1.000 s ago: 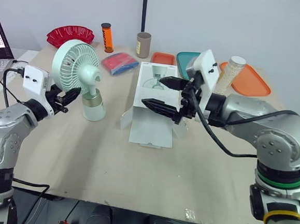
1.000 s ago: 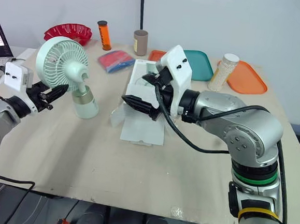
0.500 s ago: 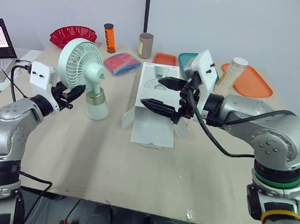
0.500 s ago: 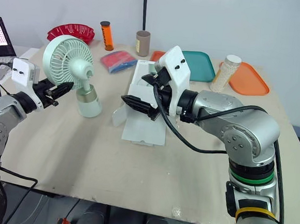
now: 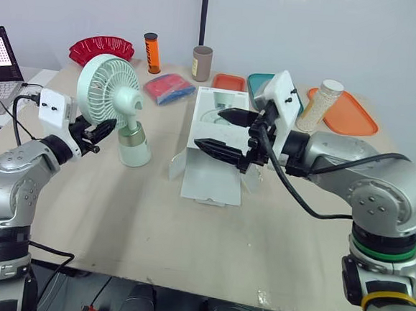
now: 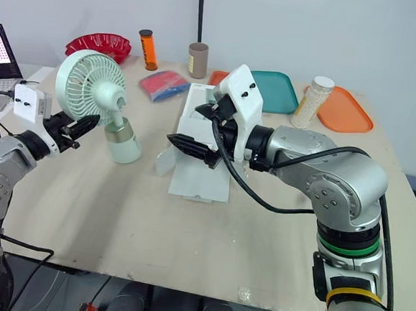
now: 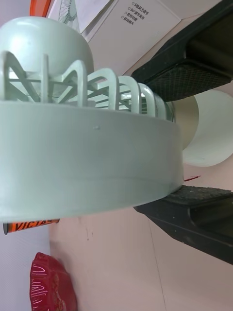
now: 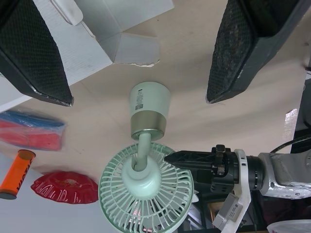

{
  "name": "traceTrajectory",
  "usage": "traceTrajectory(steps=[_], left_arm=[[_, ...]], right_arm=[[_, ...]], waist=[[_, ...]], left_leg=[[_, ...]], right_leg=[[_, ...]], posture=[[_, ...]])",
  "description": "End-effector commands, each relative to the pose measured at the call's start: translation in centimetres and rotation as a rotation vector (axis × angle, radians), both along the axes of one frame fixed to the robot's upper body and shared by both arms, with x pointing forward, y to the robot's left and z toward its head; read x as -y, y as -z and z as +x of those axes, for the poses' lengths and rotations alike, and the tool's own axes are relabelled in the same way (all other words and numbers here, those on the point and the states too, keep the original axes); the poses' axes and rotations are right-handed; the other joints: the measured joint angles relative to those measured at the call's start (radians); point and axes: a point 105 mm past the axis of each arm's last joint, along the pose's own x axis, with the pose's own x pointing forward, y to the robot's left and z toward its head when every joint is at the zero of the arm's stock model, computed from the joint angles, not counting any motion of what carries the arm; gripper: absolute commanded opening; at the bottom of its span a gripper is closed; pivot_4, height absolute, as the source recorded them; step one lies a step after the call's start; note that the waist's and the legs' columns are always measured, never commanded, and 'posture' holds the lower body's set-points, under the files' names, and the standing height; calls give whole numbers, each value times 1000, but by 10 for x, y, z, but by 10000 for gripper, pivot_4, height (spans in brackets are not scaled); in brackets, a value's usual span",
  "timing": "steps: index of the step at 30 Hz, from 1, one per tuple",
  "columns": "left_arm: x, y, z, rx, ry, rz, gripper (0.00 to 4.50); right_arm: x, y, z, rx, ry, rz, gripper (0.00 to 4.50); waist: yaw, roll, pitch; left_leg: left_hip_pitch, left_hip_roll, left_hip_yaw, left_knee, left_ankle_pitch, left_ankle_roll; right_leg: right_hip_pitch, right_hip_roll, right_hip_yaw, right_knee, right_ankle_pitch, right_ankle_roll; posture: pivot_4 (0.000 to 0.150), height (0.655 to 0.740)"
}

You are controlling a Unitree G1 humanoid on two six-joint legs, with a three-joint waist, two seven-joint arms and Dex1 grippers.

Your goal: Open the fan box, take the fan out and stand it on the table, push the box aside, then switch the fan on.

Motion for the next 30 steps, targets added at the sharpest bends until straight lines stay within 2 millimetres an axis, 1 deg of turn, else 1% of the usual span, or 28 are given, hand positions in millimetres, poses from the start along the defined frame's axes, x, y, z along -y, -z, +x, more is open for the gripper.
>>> traceTrajectory(steps=[1,7,13,15,16,17,18,19,25,30], left_arm=[[8,20,-1,-66,12,-9,20313],[10,25,0,-75,15,-2,20313],[8,24,1,-74,7,-16,20313],[9,24,1,-71,7,-11,29714],[8,24,1,-69,2,-12,30620],[7,24,1,-64,-4,-6,34044],[7,23,1,-61,-8,-3,38400],[7,23,1,-59,-9,-5,40522],[8,22,0,-52,-5,-13,40522],[4,21,-2,-44,-19,-20,40522]], right_arm=[[-1,-12,-8,57,-21,9,45000],[-2,-11,-8,54,-25,5,45000],[-2,-11,-9,52,-25,6,45000],[-1,-11,-9,51,-24,6,45000],[-1,-11,-9,52,-24,6,45000],[-2,-11,-10,53,-25,6,45000],[-2,-11,-10,54,-25,6,45000],[-2,-11,-10,53,-27,6,45000],[-2,-10,-11,52,-30,4,45000],[-2,-10,-12,51,-35,1,45000]], waist=[[0,0,0],[0,0,0],[0,0,0],[0,0,0],[0,0,0],[-1,1,0],[-3,0,0],[-4,-1,1],[-5,-1,1],[-5,-1,1]], left_leg=[[0,0,0,0,0,0],[0,0,0,0,0,0],[0,0,0,0,0,0],[0,0,0,0,0,0],[0,0,0,0,0,0],[0,0,0,-1,0,0],[0,0,1,-1,0,0],[-1,0,1,-1,0,0],[-2,1,1,-5,0,0],[-2,1,1,-5,0,0]], right_leg=[[0,0,0,0,0,0],[0,0,0,0,0,0],[0,0,0,-1,0,0],[0,0,0,-1,0,0],[0,0,0,-1,0,0],[0,0,0,-1,0,0],[-1,0,1,-2,0,0],[-1,0,1,-2,0,0],[-3,1,1,-4,-1,-1],[-3,1,1,-4,-1,-1]], posture=[[1500,7400],[1500,7400],[1500,7400],[1500,7400],[1500,7400],[1500,7400],[1500,7400],[1500,7400],[1500,7400],[1500,7400]])
